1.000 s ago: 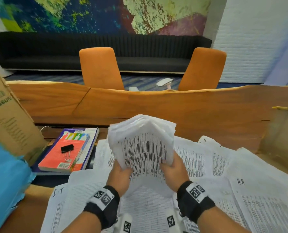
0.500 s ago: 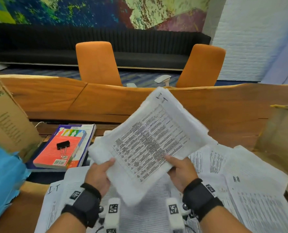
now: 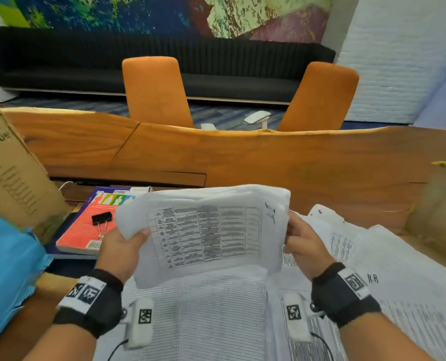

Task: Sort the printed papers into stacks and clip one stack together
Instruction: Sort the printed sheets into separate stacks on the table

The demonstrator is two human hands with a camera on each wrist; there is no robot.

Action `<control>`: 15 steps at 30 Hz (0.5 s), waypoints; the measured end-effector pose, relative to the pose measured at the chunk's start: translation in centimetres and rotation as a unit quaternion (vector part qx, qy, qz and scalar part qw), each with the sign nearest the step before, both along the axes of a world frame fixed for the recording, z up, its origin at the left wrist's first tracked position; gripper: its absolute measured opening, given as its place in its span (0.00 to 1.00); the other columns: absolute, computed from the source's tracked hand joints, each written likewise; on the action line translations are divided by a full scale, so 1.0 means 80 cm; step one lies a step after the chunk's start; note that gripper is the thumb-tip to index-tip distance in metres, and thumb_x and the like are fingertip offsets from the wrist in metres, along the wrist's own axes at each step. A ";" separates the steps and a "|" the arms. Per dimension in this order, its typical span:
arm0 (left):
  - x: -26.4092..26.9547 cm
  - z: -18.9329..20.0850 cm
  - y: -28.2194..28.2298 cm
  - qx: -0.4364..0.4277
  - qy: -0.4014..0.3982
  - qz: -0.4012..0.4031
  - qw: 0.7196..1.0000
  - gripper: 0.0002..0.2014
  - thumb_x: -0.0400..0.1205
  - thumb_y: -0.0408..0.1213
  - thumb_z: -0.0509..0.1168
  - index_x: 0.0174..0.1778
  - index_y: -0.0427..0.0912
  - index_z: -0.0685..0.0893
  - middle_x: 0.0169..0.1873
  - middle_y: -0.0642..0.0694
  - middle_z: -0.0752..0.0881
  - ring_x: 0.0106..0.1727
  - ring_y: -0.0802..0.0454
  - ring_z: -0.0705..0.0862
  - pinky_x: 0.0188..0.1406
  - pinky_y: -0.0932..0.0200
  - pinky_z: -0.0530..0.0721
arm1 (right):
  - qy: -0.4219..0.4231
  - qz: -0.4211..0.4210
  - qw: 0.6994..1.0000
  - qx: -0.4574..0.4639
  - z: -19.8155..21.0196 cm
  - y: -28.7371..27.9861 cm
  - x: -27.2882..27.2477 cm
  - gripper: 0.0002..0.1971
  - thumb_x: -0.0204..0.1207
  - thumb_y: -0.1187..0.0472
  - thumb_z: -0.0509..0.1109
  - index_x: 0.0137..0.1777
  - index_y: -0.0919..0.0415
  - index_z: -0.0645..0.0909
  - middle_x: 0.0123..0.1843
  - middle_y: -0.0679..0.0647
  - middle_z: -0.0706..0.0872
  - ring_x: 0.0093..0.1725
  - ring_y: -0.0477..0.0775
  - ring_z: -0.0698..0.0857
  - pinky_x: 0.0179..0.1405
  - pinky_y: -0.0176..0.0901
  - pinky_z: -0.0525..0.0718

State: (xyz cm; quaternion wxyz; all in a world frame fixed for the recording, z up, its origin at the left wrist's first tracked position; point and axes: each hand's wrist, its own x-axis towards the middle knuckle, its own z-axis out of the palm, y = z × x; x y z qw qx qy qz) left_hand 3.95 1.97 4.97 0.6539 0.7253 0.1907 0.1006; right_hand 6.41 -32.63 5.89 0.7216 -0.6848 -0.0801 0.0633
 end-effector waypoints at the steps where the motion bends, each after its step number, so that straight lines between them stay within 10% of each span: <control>1: 0.000 0.002 0.001 -0.002 -0.001 0.008 1.000 0.07 0.81 0.30 0.68 0.46 0.48 0.86 0.46 0.47 0.90 0.52 0.41 0.87 0.58 0.40 0.83 | 0.005 -0.009 1.000 0.006 -0.003 -0.003 -0.002 0.33 0.51 0.72 0.63 0.61 0.62 0.82 0.55 0.61 0.88 0.57 0.65 0.86 0.55 0.67 0.86; 8: -0.006 0.014 -0.006 -0.023 -0.027 -0.039 0.999 0.11 0.80 0.25 0.66 0.48 0.47 0.86 0.48 0.44 0.90 0.50 0.45 0.87 0.52 0.44 0.82 | -0.001 -0.112 0.988 -0.110 -0.016 0.010 -0.003 0.22 0.69 0.73 0.68 0.61 0.54 0.83 0.54 0.53 0.91 0.56 0.58 0.89 0.54 0.65 0.89; 15: -0.014 -0.036 -0.013 -0.024 0.052 -0.064 0.996 0.15 0.58 0.28 0.61 0.40 0.35 0.82 0.37 0.39 0.84 0.45 0.39 0.81 0.43 0.50 0.78 | 0.114 -0.141 0.973 -0.142 -0.067 0.011 -0.010 0.20 0.72 0.78 0.66 0.53 0.52 0.83 0.51 0.52 0.90 0.56 0.60 0.88 0.54 0.60 0.87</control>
